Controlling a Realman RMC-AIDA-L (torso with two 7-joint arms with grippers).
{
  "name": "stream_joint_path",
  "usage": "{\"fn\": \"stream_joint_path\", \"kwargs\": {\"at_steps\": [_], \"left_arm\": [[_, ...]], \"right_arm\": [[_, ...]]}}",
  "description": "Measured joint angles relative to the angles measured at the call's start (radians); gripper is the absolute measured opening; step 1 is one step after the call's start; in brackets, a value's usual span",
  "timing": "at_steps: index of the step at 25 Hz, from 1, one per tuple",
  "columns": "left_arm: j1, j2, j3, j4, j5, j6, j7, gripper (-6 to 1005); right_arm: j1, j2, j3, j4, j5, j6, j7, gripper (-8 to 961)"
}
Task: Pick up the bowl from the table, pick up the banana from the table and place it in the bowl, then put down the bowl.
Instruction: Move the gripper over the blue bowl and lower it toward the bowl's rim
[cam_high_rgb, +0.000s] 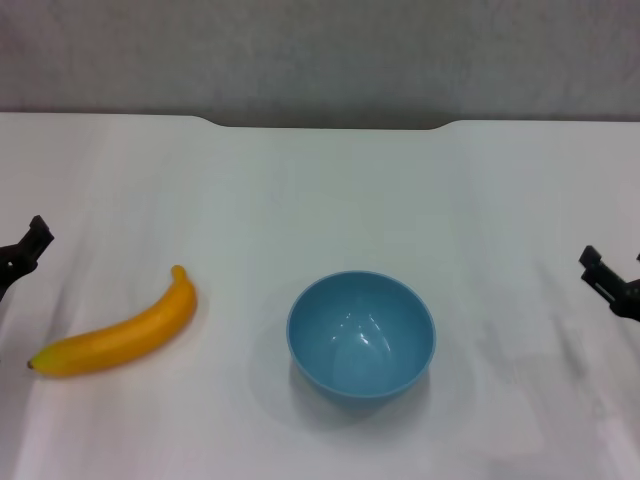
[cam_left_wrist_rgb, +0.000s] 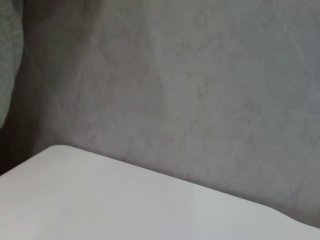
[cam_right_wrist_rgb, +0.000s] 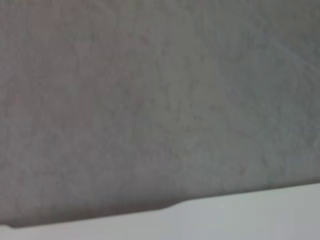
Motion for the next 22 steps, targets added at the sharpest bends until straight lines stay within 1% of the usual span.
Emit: {"fn": "stream_joint_path", "kwargs": {"at_steps": [2, 5, 8, 13, 17, 22], "left_arm": [[-0.006, 0.000, 0.000, 0.000, 0.002, 0.008, -0.001, 905], [-0.020, 0.000, 0.001, 0.002, 0.023, 0.011, 0.051, 904], [-0.028, -0.002, -0.031, 0.006, 0.009, 0.014, 0.131, 904], [0.006, -0.003, -0.034, 0.001, 0.003, -0.017, 0.133, 905], [0.004, 0.002, -0.032, 0.006, 0.006, -0.012, 0.133, 905], [0.001, 0.003, -0.032, 0.009, 0.003, -0.005, 0.134, 903]], "right_arm": [[0.008, -0.001, -0.021, 0.000, 0.001, -0.029, -0.020, 778], [0.014, 0.000, -0.025, 0.007, 0.007, -0.048, -0.037, 905], [0.021, 0.001, -0.023, 0.006, 0.008, -0.058, -0.039, 905], [0.026, 0.003, -0.044, 0.016, 0.030, -0.111, -0.040, 905], [0.025, 0.002, -0.060, 0.017, 0.032, -0.112, -0.040, 905], [0.024, 0.002, -0.066, 0.012, 0.037, -0.110, -0.044, 905]]}}
